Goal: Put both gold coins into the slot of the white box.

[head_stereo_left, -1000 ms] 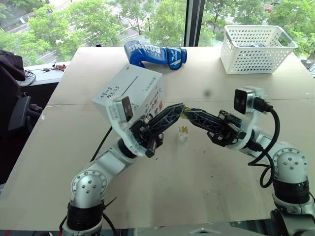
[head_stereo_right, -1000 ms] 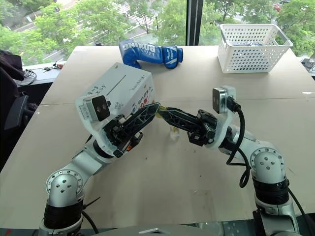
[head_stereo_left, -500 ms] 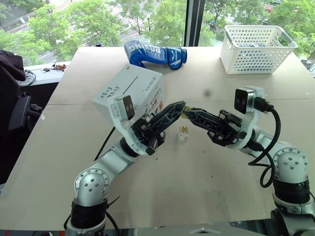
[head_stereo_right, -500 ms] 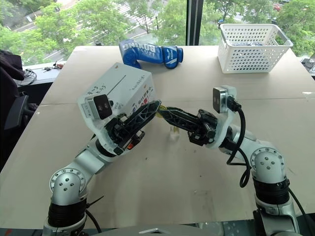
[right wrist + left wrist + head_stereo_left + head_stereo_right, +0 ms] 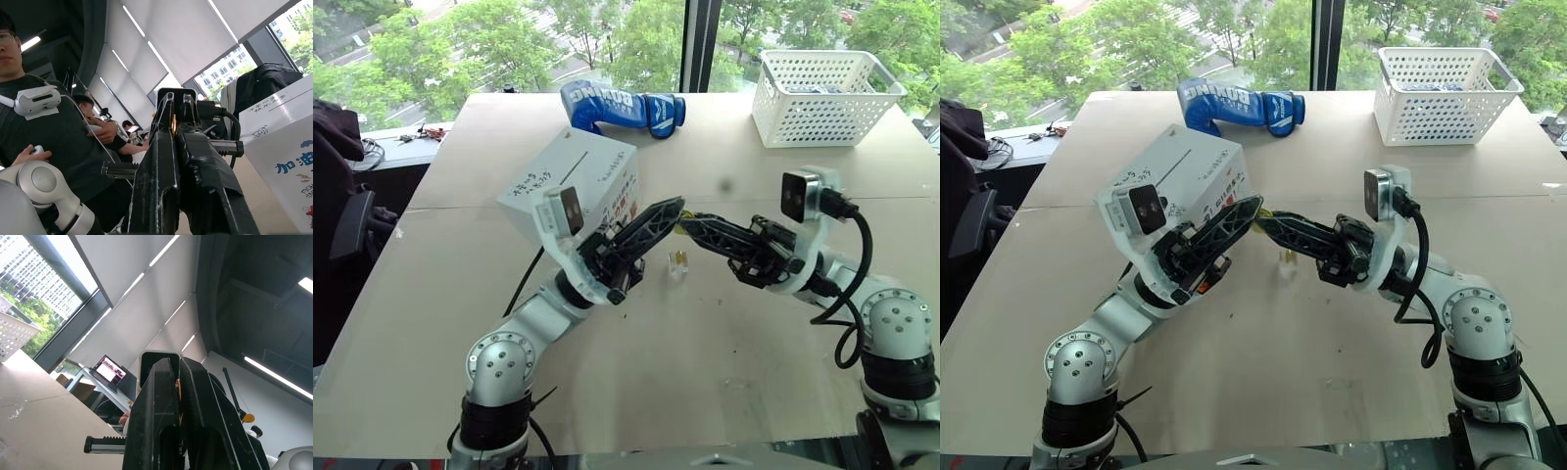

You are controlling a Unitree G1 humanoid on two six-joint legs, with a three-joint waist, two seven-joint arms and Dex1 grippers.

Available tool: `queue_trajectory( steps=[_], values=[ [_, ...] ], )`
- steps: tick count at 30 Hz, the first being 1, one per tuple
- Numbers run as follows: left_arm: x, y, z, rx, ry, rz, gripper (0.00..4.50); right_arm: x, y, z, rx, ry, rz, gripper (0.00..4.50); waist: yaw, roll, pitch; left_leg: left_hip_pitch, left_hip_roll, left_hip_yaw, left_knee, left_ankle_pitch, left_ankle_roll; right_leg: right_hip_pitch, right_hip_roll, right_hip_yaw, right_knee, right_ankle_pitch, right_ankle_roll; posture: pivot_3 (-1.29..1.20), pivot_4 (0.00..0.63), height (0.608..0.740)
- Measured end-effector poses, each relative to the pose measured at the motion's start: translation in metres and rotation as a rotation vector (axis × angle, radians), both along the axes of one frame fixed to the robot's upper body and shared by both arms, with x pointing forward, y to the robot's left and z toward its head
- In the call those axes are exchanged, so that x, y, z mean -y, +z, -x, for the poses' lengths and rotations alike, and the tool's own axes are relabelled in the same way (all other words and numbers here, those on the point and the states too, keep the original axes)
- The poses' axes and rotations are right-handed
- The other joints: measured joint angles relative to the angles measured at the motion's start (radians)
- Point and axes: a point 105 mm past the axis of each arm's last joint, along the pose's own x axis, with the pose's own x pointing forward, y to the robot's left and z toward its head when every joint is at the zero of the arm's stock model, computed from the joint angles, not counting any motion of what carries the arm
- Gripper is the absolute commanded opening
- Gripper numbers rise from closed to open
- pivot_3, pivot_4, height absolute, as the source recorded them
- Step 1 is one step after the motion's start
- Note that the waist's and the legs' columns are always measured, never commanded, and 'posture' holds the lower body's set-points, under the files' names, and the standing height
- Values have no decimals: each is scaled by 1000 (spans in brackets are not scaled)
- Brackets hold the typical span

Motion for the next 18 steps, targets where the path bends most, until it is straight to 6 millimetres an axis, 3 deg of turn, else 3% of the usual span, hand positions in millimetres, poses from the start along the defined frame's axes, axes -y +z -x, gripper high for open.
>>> queue_trajectory(
  steps=[3, 7, 18],
  values=[
    [-2, -3, -5, -12, 31, -10, 0, -1, 0, 1, -1, 6, -1, 1644, 0, 0, 0, 0, 0, 0, 0, 0, 0, 0, 0, 0, 0, 0, 0, 0, 150, 740],
    [-5, -6, -12, -34, 69, -11, 0, -2, 1, 1, 1, 9, -9, 3458, 0, 0, 0, 0, 0, 0, 0, 0, 0, 0, 0, 0, 0, 0, 0, 0, 150, 740],
    [-4, -6, -13, -44, 71, -9, 0, -2, -3, -2, -10, -25, 16, 3458, 1, 0, 0, -1, 0, -1, 0, 0, 0, 0, 0, -1, 0, 0, 0, 0, 150, 740]
  ],
)
